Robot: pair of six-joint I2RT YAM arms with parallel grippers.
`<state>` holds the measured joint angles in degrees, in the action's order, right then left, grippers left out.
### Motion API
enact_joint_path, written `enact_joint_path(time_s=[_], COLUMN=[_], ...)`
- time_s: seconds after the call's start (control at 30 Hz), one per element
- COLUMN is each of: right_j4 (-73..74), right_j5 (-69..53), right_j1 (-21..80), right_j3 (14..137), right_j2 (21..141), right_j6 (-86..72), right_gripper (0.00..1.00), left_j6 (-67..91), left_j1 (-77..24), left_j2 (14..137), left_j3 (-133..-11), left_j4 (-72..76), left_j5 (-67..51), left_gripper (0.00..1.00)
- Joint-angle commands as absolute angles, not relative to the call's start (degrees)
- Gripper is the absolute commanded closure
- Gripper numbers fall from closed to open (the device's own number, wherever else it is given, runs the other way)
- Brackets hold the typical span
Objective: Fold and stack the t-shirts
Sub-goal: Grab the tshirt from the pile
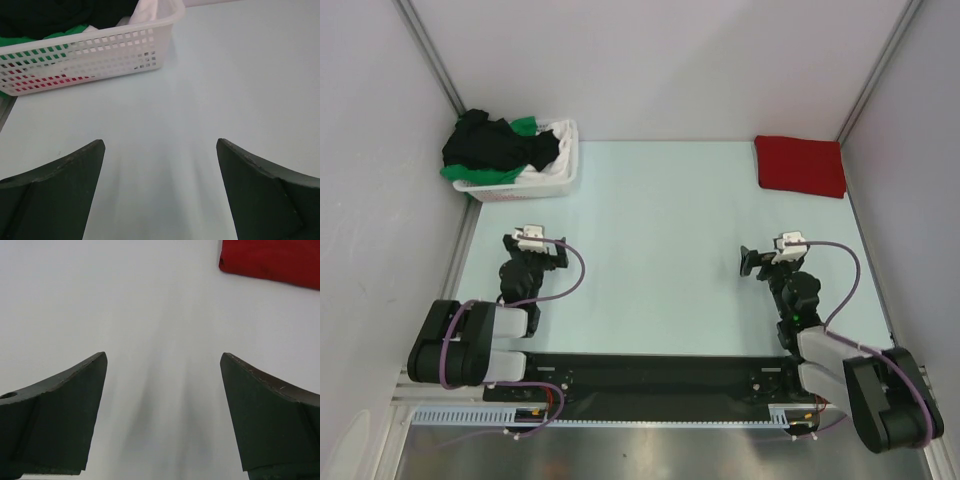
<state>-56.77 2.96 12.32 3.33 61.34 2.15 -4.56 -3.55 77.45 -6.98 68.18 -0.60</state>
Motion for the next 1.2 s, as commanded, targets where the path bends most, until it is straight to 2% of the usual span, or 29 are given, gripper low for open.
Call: enact_joint_path(time_s=[0.0,0.03,0.07,0.1,0.2,0.4,0.47,0.57,0.77,0.93,1.07,1.17], right_j4=[-55.4,-54.1,-50.2,-47.7,-38.2,-21.5,-18.9,-16.3,-15.8,-14.9,-13.1,-12.1], right_j5=[6.9,7.2,7.1,7.2,7.3,6.2,4.9,2.6,0.5,0.5,0.8,0.9], right_j1=[12.5,12.5,12.5,12.5,12.5,12.6,12.7,12.9,14.2,15.1,15.2,15.4], right_j3=[5.5,6.1,8.0,9.1,14.6,26.3,28.1,30.0,30.0,29.0,28.3,28.0], right_j2=[53.8,52.2,49.2,48.0,44.1,41.9,41.7,41.7,41.1,40.0,39.2,39.4], right_j6=[1.5,1.3,0.9,0.6,-2.1,-6.5,-7.4,-9.0,-10.5,-9.4,-8.6,-7.2], right_gripper=[0.00,0.00,0.00,0.00,0.00,0.00,0.00,0.00,0.00,0.00,0.00,0.00], left_j6=[-6.0,-6.8,-7.7,-9.5,-12.6,-20.2,-22.5,-23.3,-20.4,-20.8,-19.9,-18.8], left_j1=[-3.1,-3.0,-3.1,-3.1,-3.6,-6.5,-6.4,-2.7,7.2,7.8,7.8,7.8], left_j2=[73.2,71.6,69.8,66.0,66.3,67.1,67.7,72.6,88.4,110.3,121.6,129.0], left_j3=[-8.8,-9.5,-11.1,-17.1,-30.9,-54.4,-60.2,-70.8,-89.9,-108.8,-121.9,-130.1], left_j4=[67.3,64.6,54.3,46.4,21.1,-16.7,-24.3,-28.3,-28.7,-30.8,-33.7,-33.8], left_j5=[-7.3,-8.6,-13.0,-16.9,-27.1,-28.4,-20.3,-5.6,3.0,5.2,1.6,3.5], left_gripper=[0.00,0.00,0.00,0.00,0.00,0.00,0.00,0.00,0.00,0.00,0.00,0.00])
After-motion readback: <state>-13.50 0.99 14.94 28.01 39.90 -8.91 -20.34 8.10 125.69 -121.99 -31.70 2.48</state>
